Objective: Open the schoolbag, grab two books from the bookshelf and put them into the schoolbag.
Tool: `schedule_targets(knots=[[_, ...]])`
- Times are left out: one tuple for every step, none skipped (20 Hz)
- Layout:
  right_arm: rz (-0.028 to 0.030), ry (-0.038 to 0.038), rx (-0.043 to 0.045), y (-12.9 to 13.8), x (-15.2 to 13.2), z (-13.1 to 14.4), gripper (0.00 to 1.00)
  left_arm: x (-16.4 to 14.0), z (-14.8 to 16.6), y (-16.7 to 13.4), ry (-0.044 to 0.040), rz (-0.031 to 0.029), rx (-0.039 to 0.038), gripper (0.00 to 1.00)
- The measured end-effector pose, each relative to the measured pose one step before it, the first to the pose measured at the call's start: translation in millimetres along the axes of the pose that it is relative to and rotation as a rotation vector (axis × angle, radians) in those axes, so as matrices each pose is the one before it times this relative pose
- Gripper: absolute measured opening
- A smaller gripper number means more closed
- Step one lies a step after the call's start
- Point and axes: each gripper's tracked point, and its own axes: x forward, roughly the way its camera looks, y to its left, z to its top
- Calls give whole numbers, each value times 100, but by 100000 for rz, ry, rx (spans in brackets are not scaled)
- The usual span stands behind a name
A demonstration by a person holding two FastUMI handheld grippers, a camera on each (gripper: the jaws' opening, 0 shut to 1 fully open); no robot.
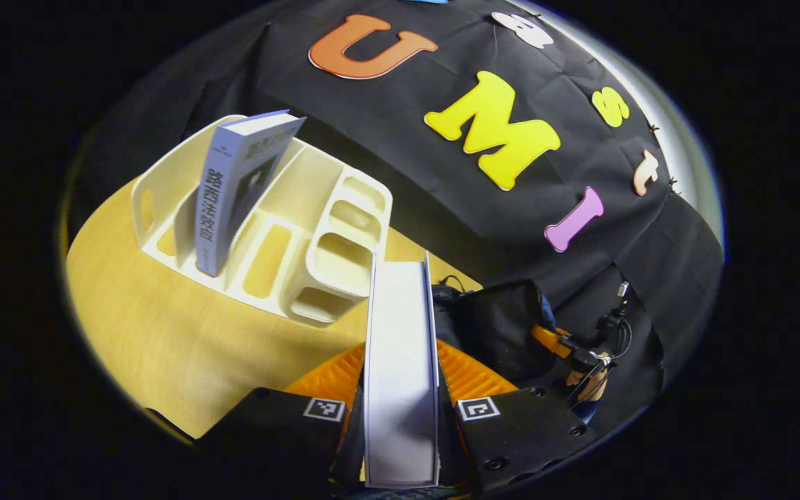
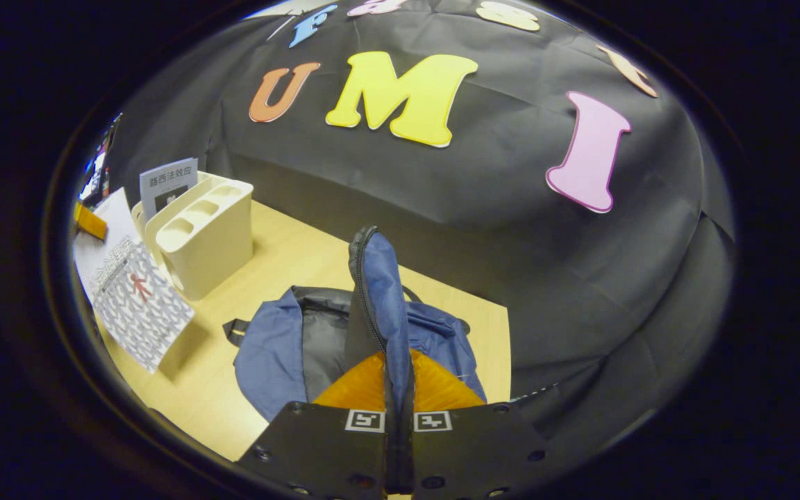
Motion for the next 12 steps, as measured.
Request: schedule_targets(knots=[[135,-35,237,-51,109,46,1,1051,91,-1110,-639,-2964,-1041,45],[-14,338,-243,-78,117,62,1,927,-179,-805,216,-2515,-935,45],[398,423,18,7,113,5,1,1018,-503,-889,999,-2289,-1099,45],[147,427,68,62,47,-12,1,1018,-474,-657,1767,-1849,-702,45],[54,317,-688,-130,69,92,1,1152,-229,-590,1729,-1240,-421,45],[190,-9,-281,-44,59,178,0,1200,-124,-549,1177,-786,262,45],[97,-108,-724,-115,-16,85,0,1494,48,-365,655,-55,-247,45],[-533,-381,241,-297,-182,78,0,1557,174,-144,399,261,-707,45],[-1367,-639,987,-432,-96,179,0,1316,168,-163,-14,105,-860,45],[-1554,-511,1350,-470,94,74,0,1340,84,-174,-77,87,-1507,45],[-739,-283,543,-360,-57,134,0,1391,70,-171,219,-136,-2095,45],[-354,-365,1599,-158,-47,187,0,1424,-49,-151,538,62,-2330,45]])
